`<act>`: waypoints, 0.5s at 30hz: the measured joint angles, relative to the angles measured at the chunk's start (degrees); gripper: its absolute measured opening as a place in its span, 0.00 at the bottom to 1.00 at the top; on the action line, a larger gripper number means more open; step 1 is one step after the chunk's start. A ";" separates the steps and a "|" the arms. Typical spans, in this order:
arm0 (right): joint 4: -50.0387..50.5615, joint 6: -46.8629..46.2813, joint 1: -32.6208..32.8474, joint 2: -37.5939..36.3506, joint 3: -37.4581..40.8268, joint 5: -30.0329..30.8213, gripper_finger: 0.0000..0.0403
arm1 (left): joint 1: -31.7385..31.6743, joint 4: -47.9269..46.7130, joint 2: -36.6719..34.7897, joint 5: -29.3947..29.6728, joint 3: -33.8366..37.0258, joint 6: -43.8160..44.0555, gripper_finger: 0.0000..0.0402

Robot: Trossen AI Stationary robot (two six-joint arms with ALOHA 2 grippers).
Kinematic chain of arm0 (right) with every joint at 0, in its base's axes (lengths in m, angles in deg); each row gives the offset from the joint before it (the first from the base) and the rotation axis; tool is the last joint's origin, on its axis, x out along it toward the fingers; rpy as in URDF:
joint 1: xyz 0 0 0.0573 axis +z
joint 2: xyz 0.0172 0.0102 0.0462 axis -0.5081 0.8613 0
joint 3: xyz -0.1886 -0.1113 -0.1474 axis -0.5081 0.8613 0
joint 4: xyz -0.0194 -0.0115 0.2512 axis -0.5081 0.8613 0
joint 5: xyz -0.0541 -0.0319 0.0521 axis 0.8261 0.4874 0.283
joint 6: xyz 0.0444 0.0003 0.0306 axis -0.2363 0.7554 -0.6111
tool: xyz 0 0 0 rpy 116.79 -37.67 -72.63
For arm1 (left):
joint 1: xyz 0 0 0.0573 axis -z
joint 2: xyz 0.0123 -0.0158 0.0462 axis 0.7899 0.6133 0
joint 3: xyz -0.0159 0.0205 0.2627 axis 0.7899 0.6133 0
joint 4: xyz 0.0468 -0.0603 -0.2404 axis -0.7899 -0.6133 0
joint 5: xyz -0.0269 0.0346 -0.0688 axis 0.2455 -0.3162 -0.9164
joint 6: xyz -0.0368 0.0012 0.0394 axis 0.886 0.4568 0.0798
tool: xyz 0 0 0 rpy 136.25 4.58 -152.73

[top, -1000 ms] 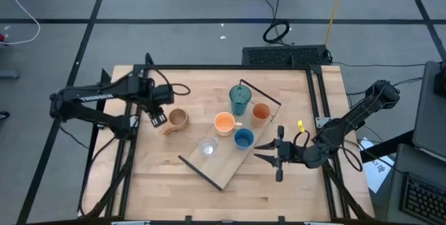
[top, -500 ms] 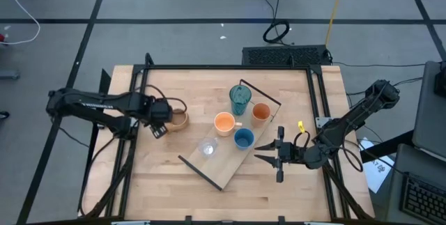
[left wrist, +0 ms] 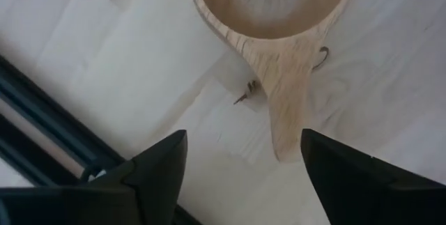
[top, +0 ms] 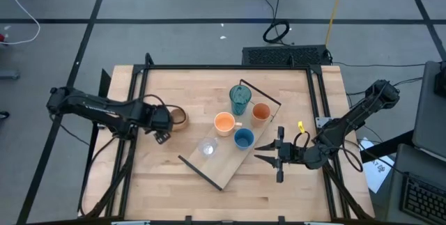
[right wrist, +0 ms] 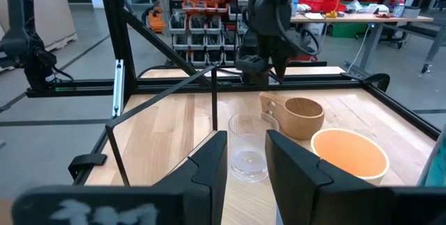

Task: Stack small to large cups/mugs on shelf
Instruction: Put the brown wooden mug on the shelf

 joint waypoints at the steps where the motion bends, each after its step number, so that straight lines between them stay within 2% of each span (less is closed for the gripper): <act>1: -0.01 0.00 0.00 0.00 0.00 0.01 0.22 | 0.00 0.87 0.00 -0.01 0.57 -0.07 0.71; 15: -0.04 0.00 0.00 0.00 0.00 0.01 0.22 | 0.00 9.88 0.15 -0.30 5.42 0.29 0.73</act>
